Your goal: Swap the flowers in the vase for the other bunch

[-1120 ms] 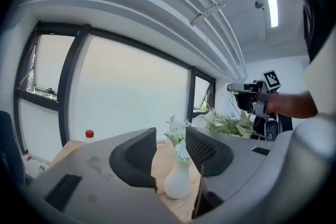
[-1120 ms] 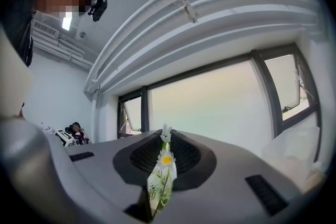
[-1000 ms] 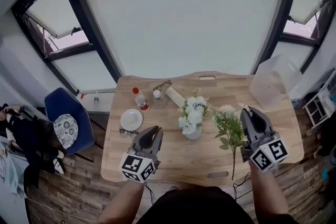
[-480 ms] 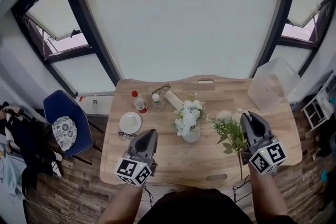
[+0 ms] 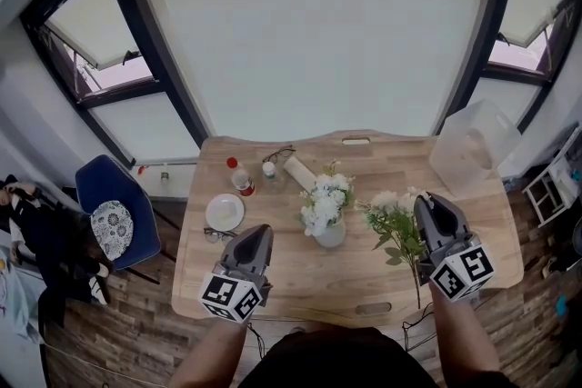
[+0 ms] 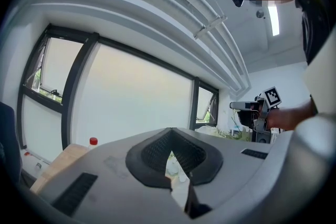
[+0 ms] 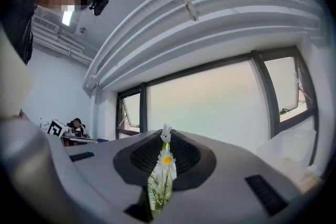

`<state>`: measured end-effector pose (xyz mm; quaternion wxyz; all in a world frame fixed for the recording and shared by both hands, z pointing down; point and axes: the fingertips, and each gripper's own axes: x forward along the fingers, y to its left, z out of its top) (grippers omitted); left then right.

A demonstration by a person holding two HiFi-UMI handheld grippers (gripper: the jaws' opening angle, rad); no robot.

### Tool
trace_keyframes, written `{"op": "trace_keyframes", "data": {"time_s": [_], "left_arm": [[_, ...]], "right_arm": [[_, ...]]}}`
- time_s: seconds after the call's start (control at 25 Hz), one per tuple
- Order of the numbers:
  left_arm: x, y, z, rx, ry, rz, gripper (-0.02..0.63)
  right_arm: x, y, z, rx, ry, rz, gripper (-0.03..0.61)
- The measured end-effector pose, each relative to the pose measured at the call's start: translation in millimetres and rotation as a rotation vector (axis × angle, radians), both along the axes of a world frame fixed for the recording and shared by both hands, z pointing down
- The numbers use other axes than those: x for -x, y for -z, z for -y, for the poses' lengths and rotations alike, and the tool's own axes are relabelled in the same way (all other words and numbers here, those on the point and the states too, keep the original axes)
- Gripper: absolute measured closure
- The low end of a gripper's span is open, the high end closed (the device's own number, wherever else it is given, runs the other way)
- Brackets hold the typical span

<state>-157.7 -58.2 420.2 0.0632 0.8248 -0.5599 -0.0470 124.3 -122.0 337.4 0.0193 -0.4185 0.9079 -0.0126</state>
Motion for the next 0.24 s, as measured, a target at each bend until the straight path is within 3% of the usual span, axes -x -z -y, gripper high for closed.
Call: {"op": "trace_keyframes", "data": {"time_s": [0.24], "left_arm": [[-0.9, 2.7, 4.6, 0.006, 0.005, 0.005, 0.609]], "right_arm": [[0.7, 5.0, 3.1, -0.005, 0.011, -0.004, 0.520]]}}
